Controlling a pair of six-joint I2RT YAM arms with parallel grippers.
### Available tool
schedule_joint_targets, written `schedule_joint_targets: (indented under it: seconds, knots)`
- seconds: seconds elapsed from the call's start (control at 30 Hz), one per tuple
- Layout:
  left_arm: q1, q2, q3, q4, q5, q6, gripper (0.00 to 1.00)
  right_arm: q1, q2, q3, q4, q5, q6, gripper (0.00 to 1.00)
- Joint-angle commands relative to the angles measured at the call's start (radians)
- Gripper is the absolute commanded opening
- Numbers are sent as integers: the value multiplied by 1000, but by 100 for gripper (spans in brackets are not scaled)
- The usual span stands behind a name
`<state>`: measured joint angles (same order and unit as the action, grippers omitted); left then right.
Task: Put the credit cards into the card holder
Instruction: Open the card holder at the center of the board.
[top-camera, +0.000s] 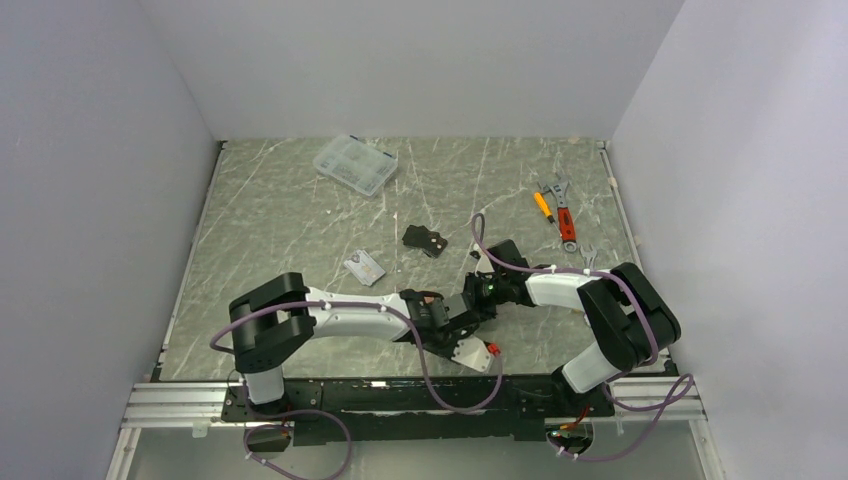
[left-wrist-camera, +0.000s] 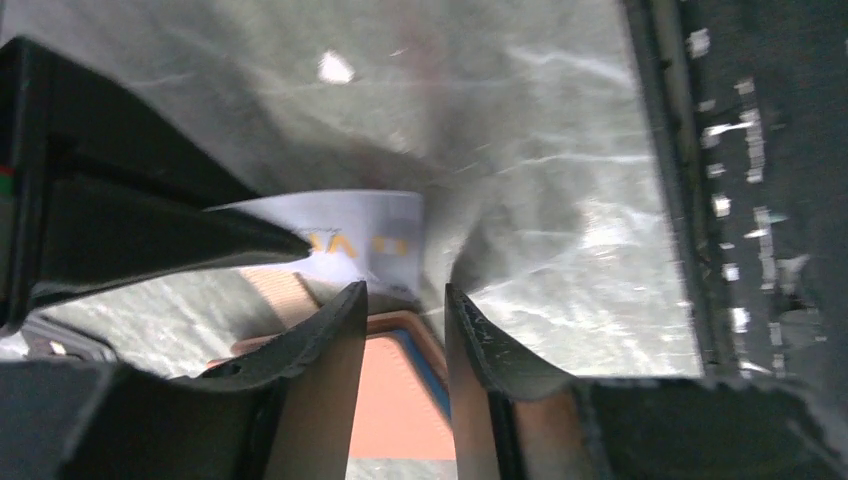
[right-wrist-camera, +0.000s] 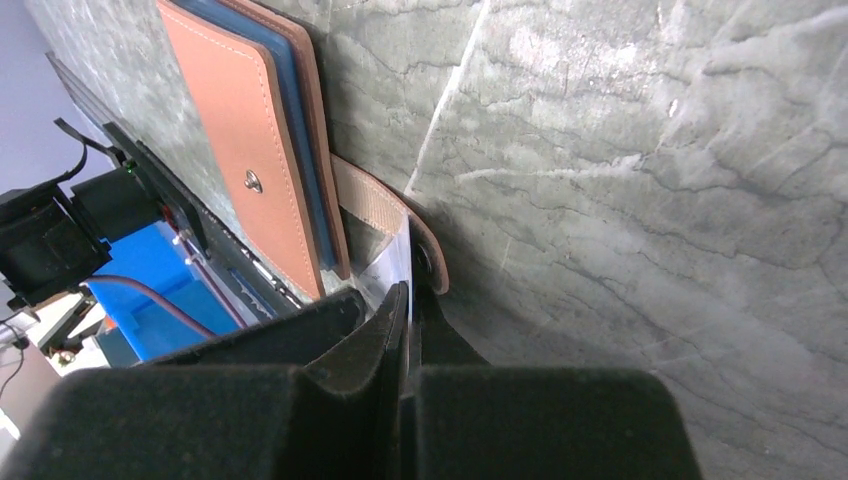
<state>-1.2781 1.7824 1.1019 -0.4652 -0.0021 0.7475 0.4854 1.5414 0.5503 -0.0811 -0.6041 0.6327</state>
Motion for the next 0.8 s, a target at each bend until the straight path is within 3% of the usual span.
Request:
schedule_joint_targets:
  seconds: [0.0, 0.5, 0.77]
  knots:
    - [52, -9, 22, -21, -41, 30, 38, -2, 34, -41, -52, 197, -36, 0]
    - [111, -144, 24, -89, -59, -48, 33, -2, 34, -37, -74, 220, -24, 0]
    - [161, -144, 24, -65, -134, -39, 31, -3, 28, -31, -91, 226, -30, 0]
